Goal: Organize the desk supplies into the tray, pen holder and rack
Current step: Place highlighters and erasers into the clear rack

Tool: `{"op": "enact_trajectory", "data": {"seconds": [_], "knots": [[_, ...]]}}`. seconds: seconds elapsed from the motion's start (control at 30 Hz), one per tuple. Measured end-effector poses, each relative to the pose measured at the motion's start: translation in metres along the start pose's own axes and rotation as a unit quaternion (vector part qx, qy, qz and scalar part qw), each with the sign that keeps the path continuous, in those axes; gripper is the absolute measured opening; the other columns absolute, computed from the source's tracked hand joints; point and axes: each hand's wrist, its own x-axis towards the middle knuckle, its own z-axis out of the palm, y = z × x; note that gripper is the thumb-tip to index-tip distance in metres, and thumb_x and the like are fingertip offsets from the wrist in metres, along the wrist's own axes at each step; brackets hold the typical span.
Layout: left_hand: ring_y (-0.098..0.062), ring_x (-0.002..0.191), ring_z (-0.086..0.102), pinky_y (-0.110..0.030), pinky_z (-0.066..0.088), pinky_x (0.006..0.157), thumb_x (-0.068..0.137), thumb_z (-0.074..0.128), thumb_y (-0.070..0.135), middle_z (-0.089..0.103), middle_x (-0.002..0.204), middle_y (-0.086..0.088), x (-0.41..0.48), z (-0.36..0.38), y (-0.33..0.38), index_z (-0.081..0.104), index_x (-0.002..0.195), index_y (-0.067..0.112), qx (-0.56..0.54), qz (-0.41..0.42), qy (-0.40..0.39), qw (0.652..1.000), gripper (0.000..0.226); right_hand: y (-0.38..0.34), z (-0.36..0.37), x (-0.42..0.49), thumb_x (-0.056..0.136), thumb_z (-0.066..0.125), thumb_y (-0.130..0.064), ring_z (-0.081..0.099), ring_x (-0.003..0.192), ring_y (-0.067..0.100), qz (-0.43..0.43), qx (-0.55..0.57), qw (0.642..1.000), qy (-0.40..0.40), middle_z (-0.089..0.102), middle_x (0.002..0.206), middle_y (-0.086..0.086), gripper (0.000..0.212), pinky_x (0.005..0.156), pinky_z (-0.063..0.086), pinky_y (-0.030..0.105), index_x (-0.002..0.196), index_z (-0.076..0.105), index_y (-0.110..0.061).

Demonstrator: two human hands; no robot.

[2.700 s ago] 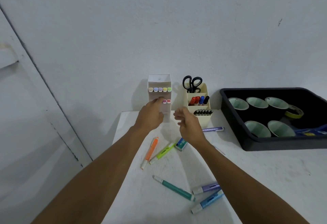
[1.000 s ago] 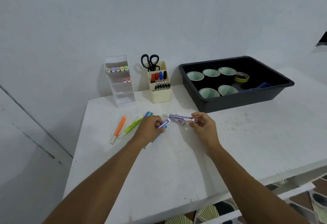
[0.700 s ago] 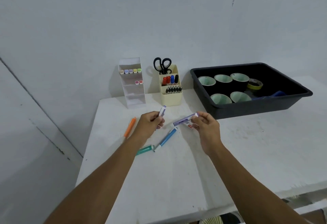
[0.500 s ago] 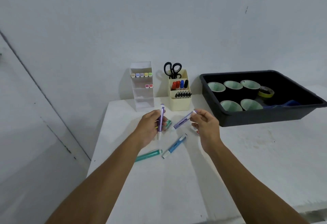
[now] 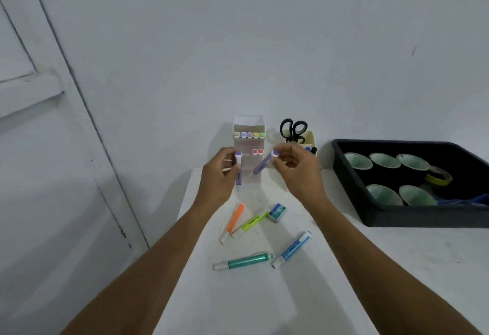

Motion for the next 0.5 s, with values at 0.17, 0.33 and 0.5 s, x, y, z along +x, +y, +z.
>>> {"op": "enact_trajectory", "data": {"seconds": [0.17, 0.33, 0.5], "knots": [[-0.005, 0.087, 0.063, -0.013, 0.049, 0.082, 0.089, 0.058, -0.001, 0.066, 0.1, 0.003, 0.016, -0.014, 0.003, 0.058, 0.103, 0.022, 0.065, 0.123, 0.025, 0.99, 0.027, -0.02, 0.016, 0.026, 0.086, 0.068, -0.011, 0.061, 0.08, 0.001, -0.138, -0.09, 0.986, 0.008, 0.064, 0.086, -0.018, 0.013, 0.069, 0.047, 0.014, 0.095, 0.067, -0.019], [-0.007, 0.085, 0.059, -0.014, 0.05, 0.076, 0.089, 0.063, 0.005, 0.064, 0.102, 0.004, 0.024, -0.011, -0.002, 0.06, 0.109, 0.02, 0.122, 0.171, 0.051, 0.976, 0.025, -0.007, 0.031, 0.037, 0.087, 0.066, -0.017, 0.052, 0.081, 0.006, -0.17, -0.205, 0.963, -0.034, 0.063, 0.091, -0.006, 0.011, 0.065, 0.033, 0.009, 0.098, 0.066, -0.019], [-0.014, 0.085, 0.059, -0.015, 0.048, 0.072, 0.09, 0.062, 0.006, 0.067, 0.104, -0.002, 0.025, -0.006, -0.006, 0.061, 0.11, 0.011, 0.126, 0.183, 0.067, 0.973, 0.021, 0.005, 0.041, 0.047, 0.09, 0.064, -0.019, 0.051, 0.079, 0.009, -0.188, -0.265, 0.943, -0.067, 0.069, 0.099, -0.002, 0.01, 0.062, 0.035, 0.023, 0.099, 0.067, -0.019]]}}
